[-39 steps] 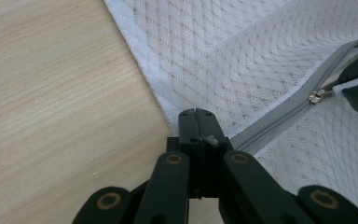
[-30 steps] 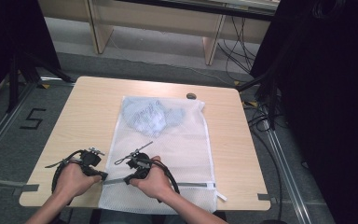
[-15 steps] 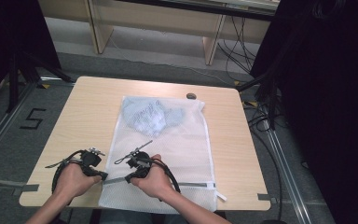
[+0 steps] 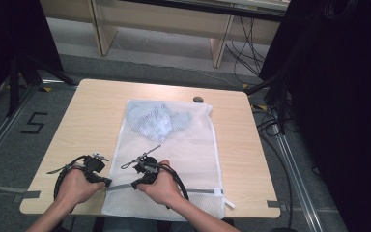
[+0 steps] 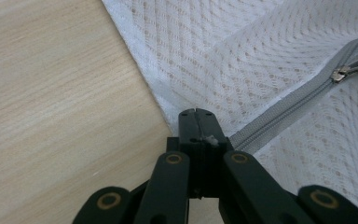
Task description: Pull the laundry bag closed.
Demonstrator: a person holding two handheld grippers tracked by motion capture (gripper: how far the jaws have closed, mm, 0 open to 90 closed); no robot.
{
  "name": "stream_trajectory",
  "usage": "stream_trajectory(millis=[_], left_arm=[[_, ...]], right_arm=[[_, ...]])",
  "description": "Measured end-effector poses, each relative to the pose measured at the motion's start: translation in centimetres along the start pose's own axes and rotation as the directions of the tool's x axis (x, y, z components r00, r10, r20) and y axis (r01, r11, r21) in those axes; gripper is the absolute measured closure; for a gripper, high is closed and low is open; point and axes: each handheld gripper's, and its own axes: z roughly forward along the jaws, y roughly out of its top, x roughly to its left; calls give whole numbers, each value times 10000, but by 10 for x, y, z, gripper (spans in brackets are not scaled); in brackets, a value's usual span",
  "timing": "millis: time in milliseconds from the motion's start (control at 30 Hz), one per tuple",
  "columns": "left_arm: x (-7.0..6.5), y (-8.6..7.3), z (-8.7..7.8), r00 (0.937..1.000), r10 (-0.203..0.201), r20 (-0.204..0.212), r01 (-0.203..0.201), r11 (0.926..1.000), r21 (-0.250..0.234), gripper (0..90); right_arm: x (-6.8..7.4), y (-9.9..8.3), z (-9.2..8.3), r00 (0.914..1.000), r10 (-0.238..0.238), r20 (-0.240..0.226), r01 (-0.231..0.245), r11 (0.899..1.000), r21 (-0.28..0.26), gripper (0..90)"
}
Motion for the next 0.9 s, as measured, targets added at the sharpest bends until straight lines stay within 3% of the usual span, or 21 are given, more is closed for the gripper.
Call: stream_trajectory(millis=[100,567,633,733,767,900], left_arm=[[-1,0,0,9999,-164,24,164,9999,-11,900],[-2,-1,0,9999,-155,-6,155,9999,-28,900],[-1,0,0,10000,89,-45,-89,10000,-22,900],[-2,0,0,9998,-186,-19,187,9998,42,900],[-2,0,0,9999,-155,-2,155,9999,43,900],[-2,0,0,9999,-139,13,139,9999,35,900]], right_arm=[[0,-1,-1,10000,93,-14,-93,10000,27,872],[-3,-5,-6,10000,-62,29,62,9999,100,871],[-4,-5,-7,9999,-105,-10,105,9999,63,871],[-4,-6,-8,9998,-222,-1,222,9997,39,871],[-3,-6,-9,10000,-34,-36,34,10000,62,871],[-4,-7,-11,9999,-160,-35,159,9999,-63,871]])
